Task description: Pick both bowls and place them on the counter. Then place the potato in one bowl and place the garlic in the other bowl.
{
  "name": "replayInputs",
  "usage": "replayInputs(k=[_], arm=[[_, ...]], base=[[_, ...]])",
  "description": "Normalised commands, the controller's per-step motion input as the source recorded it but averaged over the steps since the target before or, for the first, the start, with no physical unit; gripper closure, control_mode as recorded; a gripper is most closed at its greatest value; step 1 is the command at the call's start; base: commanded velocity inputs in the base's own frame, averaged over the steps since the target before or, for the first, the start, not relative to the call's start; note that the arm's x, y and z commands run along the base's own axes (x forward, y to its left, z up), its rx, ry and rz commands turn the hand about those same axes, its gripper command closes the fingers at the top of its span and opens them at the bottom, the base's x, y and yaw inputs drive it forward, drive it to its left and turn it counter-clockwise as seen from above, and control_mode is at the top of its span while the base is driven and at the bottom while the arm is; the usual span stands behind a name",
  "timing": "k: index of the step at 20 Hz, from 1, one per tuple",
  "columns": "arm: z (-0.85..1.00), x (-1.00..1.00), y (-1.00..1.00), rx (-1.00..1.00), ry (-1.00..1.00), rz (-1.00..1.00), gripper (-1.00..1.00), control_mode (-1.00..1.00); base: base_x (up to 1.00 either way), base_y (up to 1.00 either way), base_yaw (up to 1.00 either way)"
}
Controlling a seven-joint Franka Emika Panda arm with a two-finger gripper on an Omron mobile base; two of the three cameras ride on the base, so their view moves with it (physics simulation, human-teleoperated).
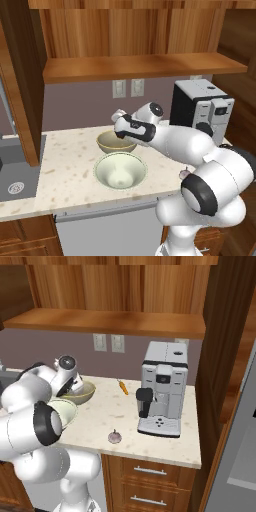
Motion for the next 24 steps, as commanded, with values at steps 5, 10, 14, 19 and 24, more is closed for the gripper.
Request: replayInputs(k=[5, 10, 14, 19, 24], arm=[[-0.05, 0.31, 0.0, -0.2, -0.05, 0.11, 1.0, -1.0], [-0.03, 0.13, 0.02, -0.16, -0.03, 0.16, 1.0, -1.0], [-0.12, 0.03, 0.03, -0.17, -0.01, 0.18, 1.0, -1.0], [-0.13, 0.02, 0.05, -0.18, -0.01, 0.19, 1.0, -1.0], [-0.15, 0.04, 0.05, -0.17, -0.03, 0.19, 1.0, -1.0]], base=[[0.0, 0.0, 0.0], [0.0, 0.0, 0.0], [0.0, 0.0, 0.0], [0.0, 0.0, 0.0], [0.0, 0.0, 0.0]])
